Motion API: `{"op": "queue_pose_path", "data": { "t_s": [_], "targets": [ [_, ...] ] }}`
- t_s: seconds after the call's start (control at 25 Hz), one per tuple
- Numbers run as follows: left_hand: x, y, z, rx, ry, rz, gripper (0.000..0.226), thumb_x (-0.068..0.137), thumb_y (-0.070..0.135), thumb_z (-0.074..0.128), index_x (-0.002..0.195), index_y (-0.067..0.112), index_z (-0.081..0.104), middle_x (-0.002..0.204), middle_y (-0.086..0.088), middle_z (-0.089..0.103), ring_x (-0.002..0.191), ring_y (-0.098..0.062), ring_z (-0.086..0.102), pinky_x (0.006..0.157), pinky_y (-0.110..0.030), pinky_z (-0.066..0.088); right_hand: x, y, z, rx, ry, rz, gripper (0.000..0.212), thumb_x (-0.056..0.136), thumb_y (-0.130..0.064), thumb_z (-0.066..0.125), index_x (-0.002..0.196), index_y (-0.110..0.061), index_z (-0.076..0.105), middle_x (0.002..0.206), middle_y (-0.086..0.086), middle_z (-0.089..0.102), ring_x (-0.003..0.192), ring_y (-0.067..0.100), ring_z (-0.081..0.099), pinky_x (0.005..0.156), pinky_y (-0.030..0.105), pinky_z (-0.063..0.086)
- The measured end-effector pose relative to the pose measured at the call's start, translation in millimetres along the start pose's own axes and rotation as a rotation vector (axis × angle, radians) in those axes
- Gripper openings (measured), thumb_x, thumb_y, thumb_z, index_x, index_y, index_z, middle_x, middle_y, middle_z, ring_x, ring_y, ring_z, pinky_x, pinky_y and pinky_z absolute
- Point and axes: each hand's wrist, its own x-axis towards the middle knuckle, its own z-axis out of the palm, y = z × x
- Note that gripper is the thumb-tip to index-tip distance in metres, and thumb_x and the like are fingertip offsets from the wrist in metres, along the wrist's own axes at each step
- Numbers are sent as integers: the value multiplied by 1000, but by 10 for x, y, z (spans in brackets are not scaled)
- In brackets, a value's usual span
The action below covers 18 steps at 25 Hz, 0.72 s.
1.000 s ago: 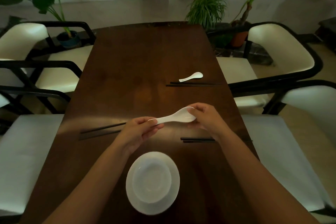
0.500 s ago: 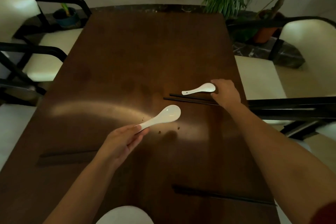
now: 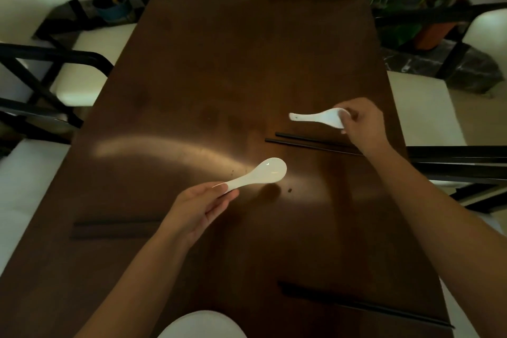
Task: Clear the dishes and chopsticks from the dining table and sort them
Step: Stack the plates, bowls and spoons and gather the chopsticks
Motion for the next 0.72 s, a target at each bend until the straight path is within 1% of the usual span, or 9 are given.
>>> {"op": "queue_pose_path", "data": {
  "t_s": [0.04, 0.08, 0.12, 0.2, 0.28, 0.4, 0.56, 0.64, 0.72],
  "targets": [
    [-45, 17, -1, 15, -15, 3, 9, 86, 3, 58, 89, 4, 67, 79, -7, 77, 74, -11, 73, 55, -15, 54, -136, -193, -87, 283, -52, 65, 21, 89, -6, 57, 108, -7, 65, 105, 9, 60, 78, 8, 60, 56, 11, 51],
    [-99, 33, -4, 31, -30, 5, 9, 86, 4, 58, 89, 4, 67, 80, -6, 77, 75, -11, 73, 55, -15, 54, -318, -386, -162, 515, -111, 135, 18, 86, -4, 61, 102, -8, 67, 99, 8, 63, 72, 6, 62, 51, 12, 53],
    [-167, 48, -9, 47, -43, 6, 9, 86, 4, 58, 90, 4, 66, 80, -6, 77, 75, -11, 73, 56, -15, 54, -535, -560, -210, 648, -169, 213, 14, 82, -3, 65, 94, -11, 67, 90, 5, 66, 65, 4, 63, 48, 13, 53],
    [-346, 66, -30, 75, -69, 8, 9, 86, 4, 58, 91, 4, 66, 80, -5, 77, 76, -11, 72, 56, -15, 54, -984, -861, -264, 652, -258, 328, 13, 78, -7, 71, 79, -18, 65, 75, 0, 66, 52, -1, 60, 43, 11, 47],
    [-542, 69, -74, 89, -104, 3, 11, 85, 5, 59, 94, 4, 65, 83, -6, 77, 78, -11, 72, 56, -16, 55, -1315, -1050, -295, 594, -284, 348, 11, 76, -12, 73, 74, -20, 66, 70, -3, 65, 50, -4, 57, 43, 8, 43],
    [-845, 70, -191, 79, -144, 0, 16, 84, 6, 61, 99, 4, 65, 86, -6, 77, 79, -12, 72, 56, -16, 55, -1610, -1226, -384, 644, -281, 367, 7, 76, -17, 73, 72, -20, 68, 69, -6, 65, 50, -8, 58, 46, 6, 44],
    [-1181, 21, -357, 52, -206, 15, 17, 86, 6, 58, 101, 4, 66, 89, -7, 76, 80, -12, 72, 56, -16, 55, -1952, -1396, -419, 841, -365, 473, 10, 78, -8, 70, 71, -13, 66, 74, 3, 67, 57, 2, 64, 49, 14, 51],
    [-1330, -6, -462, 15, -240, 14, 18, 86, 7, 57, 101, 6, 67, 91, -8, 76, 80, -12, 72, 57, -17, 56, -2136, -1464, -423, 884, -383, 473, 15, 79, -4, 68, 68, -12, 62, 73, 4, 66, 58, 6, 66, 48, 18, 52],
    [-1454, -18, -569, -6, -271, 13, 17, 85, 8, 58, 97, 7, 69, 92, -10, 76, 81, -14, 72, 58, -17, 56, -2301, -1520, -416, 893, -373, 448, 18, 79, -2, 68, 66, -11, 60, 68, 3, 65, 55, 6, 65, 46, 18, 51]
  ]
}}
